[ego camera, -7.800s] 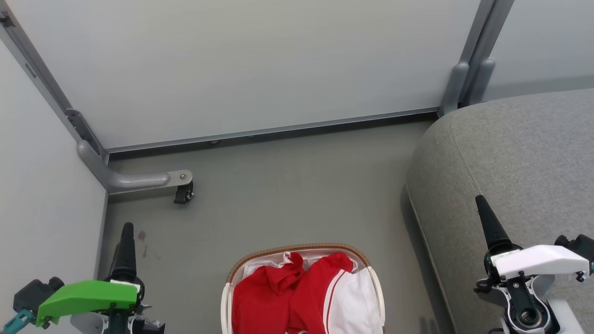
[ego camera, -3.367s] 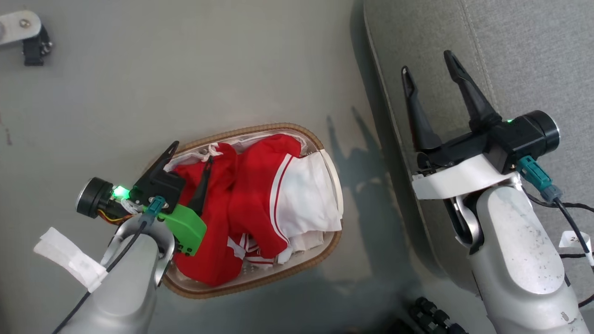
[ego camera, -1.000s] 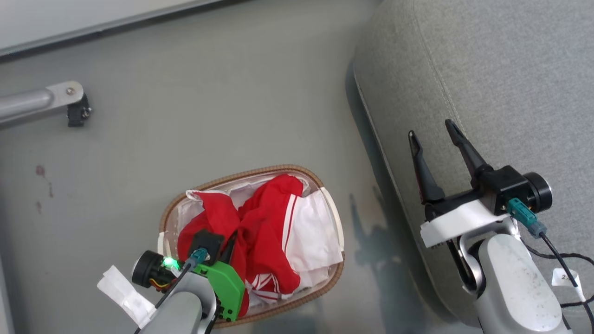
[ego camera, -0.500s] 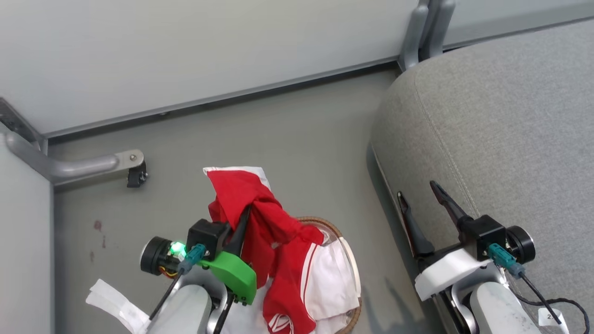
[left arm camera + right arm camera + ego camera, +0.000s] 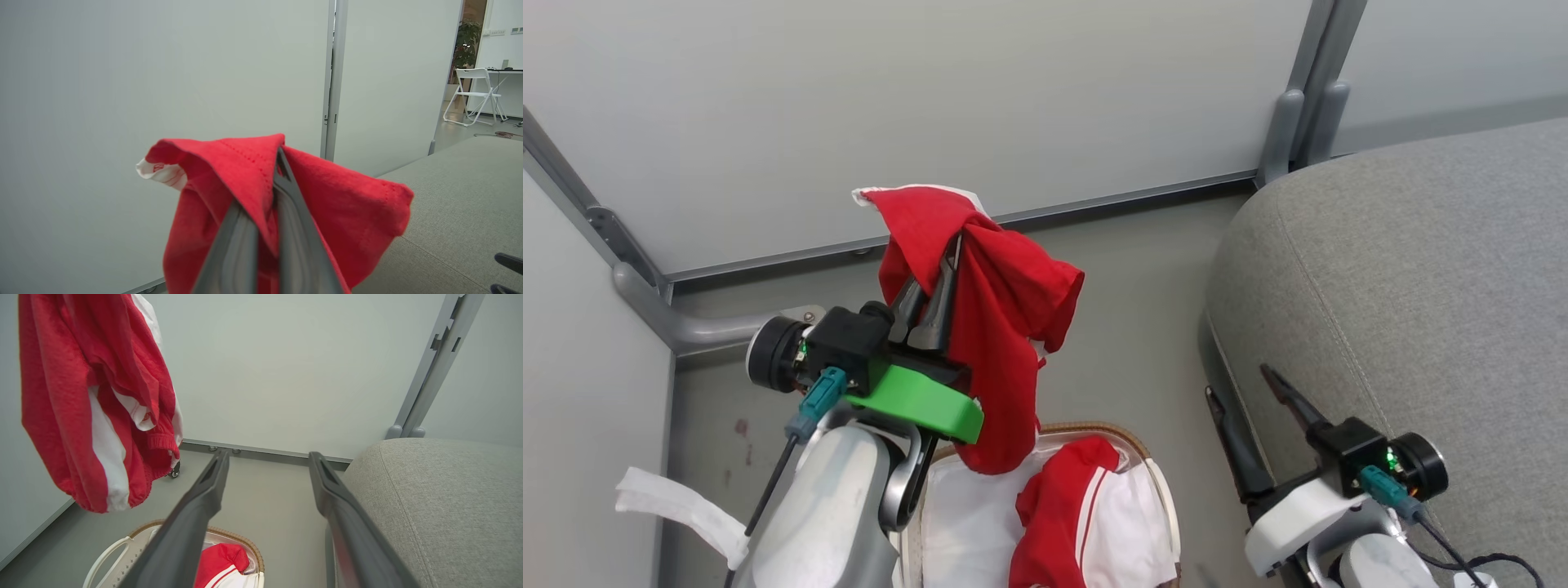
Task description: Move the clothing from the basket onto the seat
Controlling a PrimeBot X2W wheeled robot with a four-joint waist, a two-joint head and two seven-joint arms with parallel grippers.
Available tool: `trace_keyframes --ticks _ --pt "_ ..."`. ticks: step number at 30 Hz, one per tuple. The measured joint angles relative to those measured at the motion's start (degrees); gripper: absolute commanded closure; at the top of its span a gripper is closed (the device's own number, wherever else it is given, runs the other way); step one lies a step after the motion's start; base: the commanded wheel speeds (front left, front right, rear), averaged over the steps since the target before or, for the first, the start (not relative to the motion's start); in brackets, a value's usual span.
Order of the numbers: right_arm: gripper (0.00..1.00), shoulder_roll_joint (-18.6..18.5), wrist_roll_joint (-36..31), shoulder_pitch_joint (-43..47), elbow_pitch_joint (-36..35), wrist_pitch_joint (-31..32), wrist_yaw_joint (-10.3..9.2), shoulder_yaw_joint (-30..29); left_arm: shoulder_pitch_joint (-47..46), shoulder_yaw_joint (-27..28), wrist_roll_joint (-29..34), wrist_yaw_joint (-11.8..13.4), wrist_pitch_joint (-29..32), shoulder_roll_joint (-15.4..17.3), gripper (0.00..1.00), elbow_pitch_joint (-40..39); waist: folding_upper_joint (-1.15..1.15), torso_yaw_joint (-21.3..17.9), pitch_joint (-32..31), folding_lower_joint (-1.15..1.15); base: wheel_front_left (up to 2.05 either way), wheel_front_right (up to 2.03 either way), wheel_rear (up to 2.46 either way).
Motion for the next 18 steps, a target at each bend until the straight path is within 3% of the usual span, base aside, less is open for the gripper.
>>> trace_keyframes --ticks 7,13,18 --pt "0.00 -0.4 2.9 -1.3 1.6 0.0 0.00 11.1 -0.4 -1.6 -1.2 0.0 0.0 0.0 1.00 -1.1 0.00 1.2 0.3 0.00 0.00 0.00 0.00" --pt "0.00 0.3 6.7 -9.3 4.5 0.0 0.00 22.9 -0.6 -4.0 -2.6 0.0 0.0 -0.1 1.00 -1.1 0.00 2.6 1.1 0.00 0.00 0.00 0.00" --pt "0.00 1.1 7.6 -15.3 7.6 0.0 0.00 27.0 -2.2 -6.7 -3.5 0.0 0.0 -0.1 1.00 -1.3 0.00 4.3 1.7 0.00 0.00 0.00 0.00"
